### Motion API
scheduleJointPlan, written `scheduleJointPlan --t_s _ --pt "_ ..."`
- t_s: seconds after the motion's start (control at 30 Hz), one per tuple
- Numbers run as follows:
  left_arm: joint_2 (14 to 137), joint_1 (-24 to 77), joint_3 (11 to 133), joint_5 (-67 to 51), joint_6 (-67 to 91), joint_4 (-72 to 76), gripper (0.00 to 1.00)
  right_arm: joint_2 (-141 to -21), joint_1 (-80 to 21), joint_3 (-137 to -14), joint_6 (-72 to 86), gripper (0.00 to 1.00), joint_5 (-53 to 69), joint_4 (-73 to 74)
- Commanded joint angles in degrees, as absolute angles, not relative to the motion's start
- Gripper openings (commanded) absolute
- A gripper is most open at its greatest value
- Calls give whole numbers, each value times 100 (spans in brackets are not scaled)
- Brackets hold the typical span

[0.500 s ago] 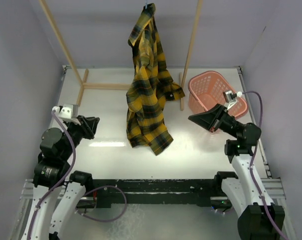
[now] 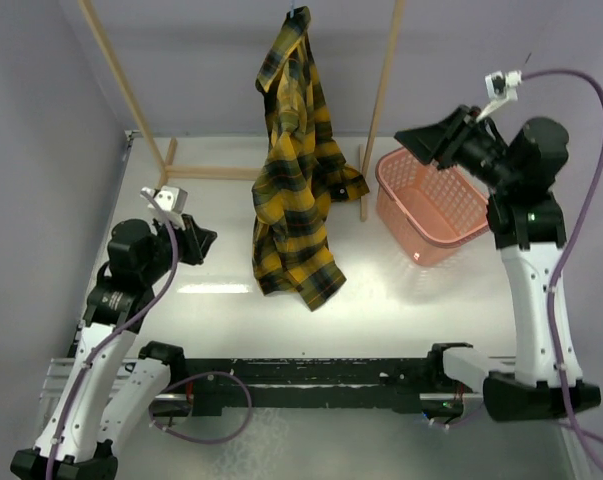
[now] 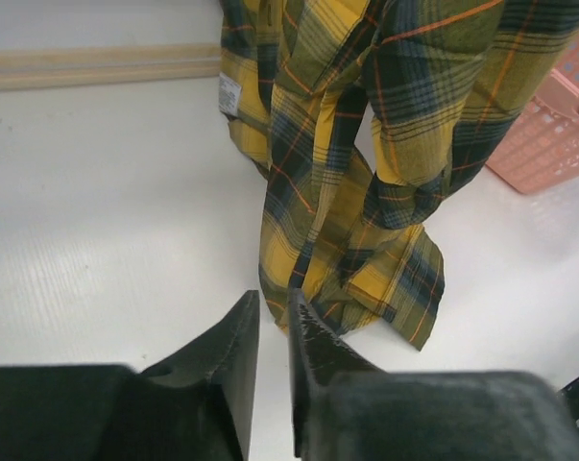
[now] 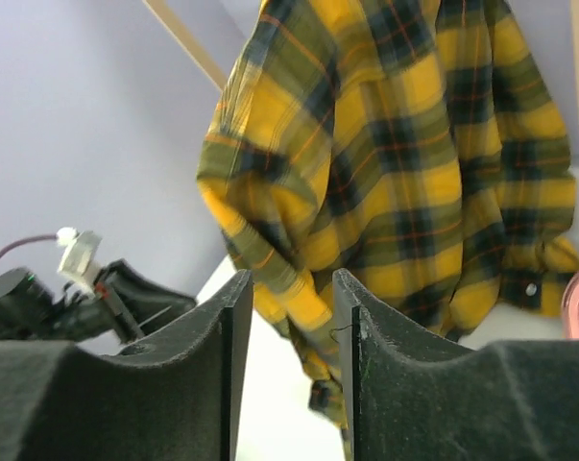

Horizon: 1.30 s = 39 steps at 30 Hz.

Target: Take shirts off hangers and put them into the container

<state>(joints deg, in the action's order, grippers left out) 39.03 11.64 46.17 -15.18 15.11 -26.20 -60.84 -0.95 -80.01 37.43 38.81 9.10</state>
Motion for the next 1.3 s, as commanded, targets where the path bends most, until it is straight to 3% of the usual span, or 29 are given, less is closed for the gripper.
scheduleJointPlan --t_s 0.0,0.13,0.27,0.33,0.6,0.7,0.87,1.07,1.27 --pt "3442 1125 4809 -1475 1426 -2329 28 -7399 -595 -9696 2969 46 3347 1973" --pt "3290 1125 4791 -1455 1432 -2312 40 -8769 -1476 -11961 2367 50 2504 3140" --pt "3232 1125 4807 -1432 1411 -2264 43 -10160 -2055 -14359 2116 51 1670 4078" --pt "3217 1125 4820 -1278 1362 -2152 43 -10631 -2227 -14954 2152 50 1574 4093" --pt "3895 1125 5166 -900 1287 -2121 47 -10935 -3070 -14822 1965 50 937 3242" --pt "3873 1124 5073 -1060 1344 -2128 47 -11077 -3456 -14937 1653 56 466 3308" --pt "3492 1121 4922 -872 1336 -2156 48 -11235 -3892 -14915 1369 57 -425 3296" --pt "3333 1124 4877 -843 1353 -2168 48 -11592 -4136 -15136 1080 56 -1428 3530" --pt "3341 1125 4887 -938 1349 -2174 48 -11270 -4128 -14485 882 56 -2116 3615"
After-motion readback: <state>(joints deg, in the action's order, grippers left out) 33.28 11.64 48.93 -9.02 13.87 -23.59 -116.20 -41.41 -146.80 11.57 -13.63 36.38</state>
